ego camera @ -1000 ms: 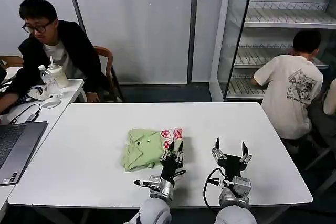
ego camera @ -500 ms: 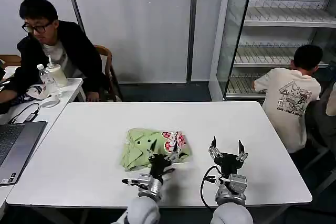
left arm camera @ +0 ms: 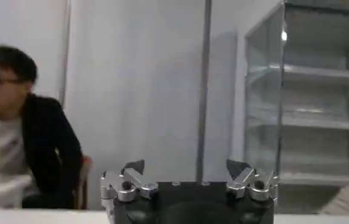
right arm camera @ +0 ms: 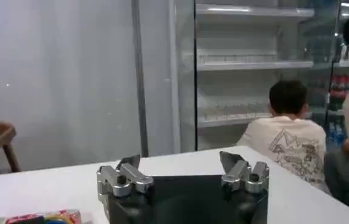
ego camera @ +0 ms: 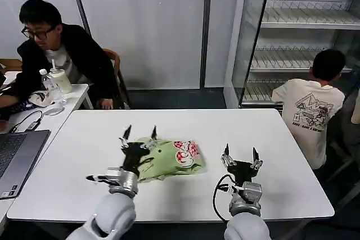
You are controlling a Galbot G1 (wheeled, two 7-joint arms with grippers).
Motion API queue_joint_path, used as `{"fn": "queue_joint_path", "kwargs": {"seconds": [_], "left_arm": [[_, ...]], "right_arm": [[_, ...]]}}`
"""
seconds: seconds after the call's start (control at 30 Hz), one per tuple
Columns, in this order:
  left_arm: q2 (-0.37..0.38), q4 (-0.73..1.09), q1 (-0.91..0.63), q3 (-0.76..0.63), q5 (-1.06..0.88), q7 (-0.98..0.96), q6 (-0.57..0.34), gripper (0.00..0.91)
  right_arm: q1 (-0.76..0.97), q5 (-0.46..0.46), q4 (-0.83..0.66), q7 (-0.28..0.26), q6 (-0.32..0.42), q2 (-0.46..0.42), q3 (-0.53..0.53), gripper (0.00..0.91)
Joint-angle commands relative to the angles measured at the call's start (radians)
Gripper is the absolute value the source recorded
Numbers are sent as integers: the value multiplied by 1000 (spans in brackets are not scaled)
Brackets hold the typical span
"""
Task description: Fold and organize the clothes.
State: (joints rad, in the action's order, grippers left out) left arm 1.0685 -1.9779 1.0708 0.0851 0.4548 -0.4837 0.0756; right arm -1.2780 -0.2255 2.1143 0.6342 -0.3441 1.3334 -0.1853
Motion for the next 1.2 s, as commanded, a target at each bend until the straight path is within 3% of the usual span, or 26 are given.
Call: {"fn": "queue_joint_path", "kwargs": {"seconds": [0.03, 0.23, 0.43, 0.6, 1.13, 1.2], "left_arm": [[-123, -147, 8, 190, 101, -110, 171, 907], [-171, -182, 27, 352, 249, -173, 264, 907], [-189, -178, 48, 453, 324, -195, 276, 907], [-182, -172, 65, 468, 336, -196, 273, 907], [-159, -117, 81, 470, 338, -193, 258, 907], [-159, -114, 81, 471, 338, -193, 256, 907]], "right_arm": [[23, -16, 30, 0, -73, -18, -21, 907], [58, -15, 71, -6, -119, -45, -55, 907], [59, -17, 95, -18, -105, -60, -65, 907], [52, -43, 95, -19, -50, -63, -77, 907], [35, -62, 61, -11, -64, -81, -128, 907], [35, -67, 71, -10, -100, -81, -128, 907]]}}
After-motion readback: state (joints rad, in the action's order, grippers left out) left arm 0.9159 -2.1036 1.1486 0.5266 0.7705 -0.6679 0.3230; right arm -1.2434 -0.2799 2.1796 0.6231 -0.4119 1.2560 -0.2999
